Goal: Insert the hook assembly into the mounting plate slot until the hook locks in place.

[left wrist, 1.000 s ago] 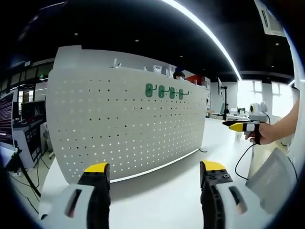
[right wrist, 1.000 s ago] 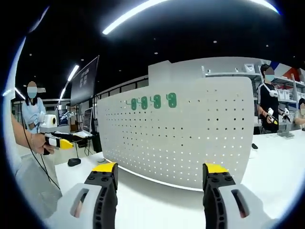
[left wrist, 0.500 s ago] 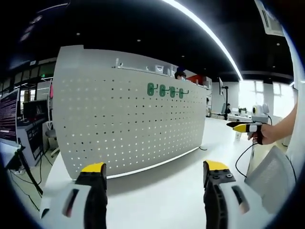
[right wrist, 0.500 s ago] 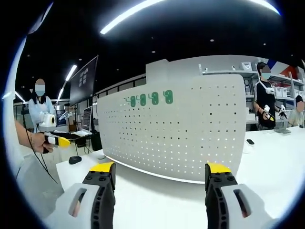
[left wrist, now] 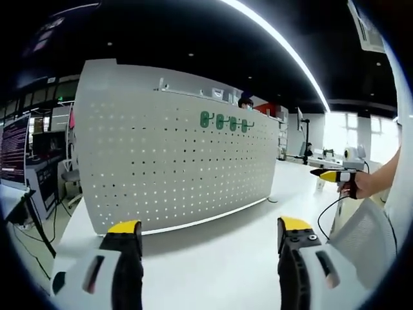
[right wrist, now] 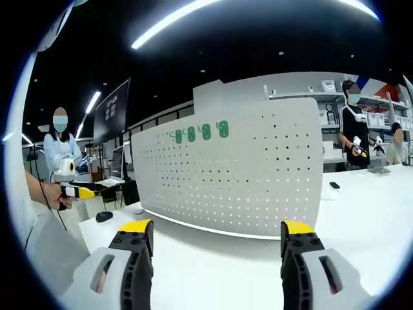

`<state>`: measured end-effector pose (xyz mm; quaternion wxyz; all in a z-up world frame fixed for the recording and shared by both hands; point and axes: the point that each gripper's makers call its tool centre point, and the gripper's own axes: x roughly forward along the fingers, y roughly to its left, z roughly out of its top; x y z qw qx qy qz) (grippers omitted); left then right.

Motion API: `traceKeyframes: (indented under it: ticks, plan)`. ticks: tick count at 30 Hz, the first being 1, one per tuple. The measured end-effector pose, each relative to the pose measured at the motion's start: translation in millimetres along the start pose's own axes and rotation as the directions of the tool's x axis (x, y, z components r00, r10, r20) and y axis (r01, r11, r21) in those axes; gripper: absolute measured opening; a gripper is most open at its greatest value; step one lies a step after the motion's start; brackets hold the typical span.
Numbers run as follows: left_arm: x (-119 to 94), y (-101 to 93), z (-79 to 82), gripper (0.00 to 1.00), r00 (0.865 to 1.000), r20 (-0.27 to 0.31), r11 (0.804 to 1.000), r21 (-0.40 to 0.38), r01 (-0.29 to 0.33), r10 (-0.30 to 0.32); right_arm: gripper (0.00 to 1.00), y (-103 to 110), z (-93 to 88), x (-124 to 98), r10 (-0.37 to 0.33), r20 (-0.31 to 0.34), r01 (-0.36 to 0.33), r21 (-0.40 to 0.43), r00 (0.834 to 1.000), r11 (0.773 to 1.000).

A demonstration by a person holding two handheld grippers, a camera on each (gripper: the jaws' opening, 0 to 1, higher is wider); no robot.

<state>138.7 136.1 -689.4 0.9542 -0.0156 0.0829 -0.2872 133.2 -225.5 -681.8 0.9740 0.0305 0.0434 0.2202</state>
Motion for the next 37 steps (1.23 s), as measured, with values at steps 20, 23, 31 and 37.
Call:
traceKeyframes:
  ticks: [20, 23, 31, 37]
  plan:
    - [-4.3, 1.5, 0.0, 0.87, 1.0, 0.001, 1.0, -0.007, -0.012, 0.012, 0.78, -2.2, 1.0, -7.3, -0.009, 0.013, 0.008, 0.015, 1.0, 1.0]
    - [-4.0, 0.8, 0.4, 0.87, 1.0, 0.002, 1.0, -0.007, -0.011, 0.011, 0.78, -1.1, 2.8, -7.3, -0.01, 0.018, 0.009, 0.019, 1.0, 1.0]
    - [-5.8, 2.3, 0.3, 0.87, 1.0, 0.006, 1.0, -0.011, -0.014, 0.014, 0.78, -3.1, 2.0, -7.6, -0.01, 0.018, 0.01, 0.019, 1.0, 1.0]
    - [-6.5, 1.4, -0.7, 0.87, 1.0, -0.003, 1.0, -0.01, -0.014, 0.014, 0.78, -1.9, 4.3, -7.3, -0.011, 0.03, 0.01, 0.027, 1.0, 1.0]
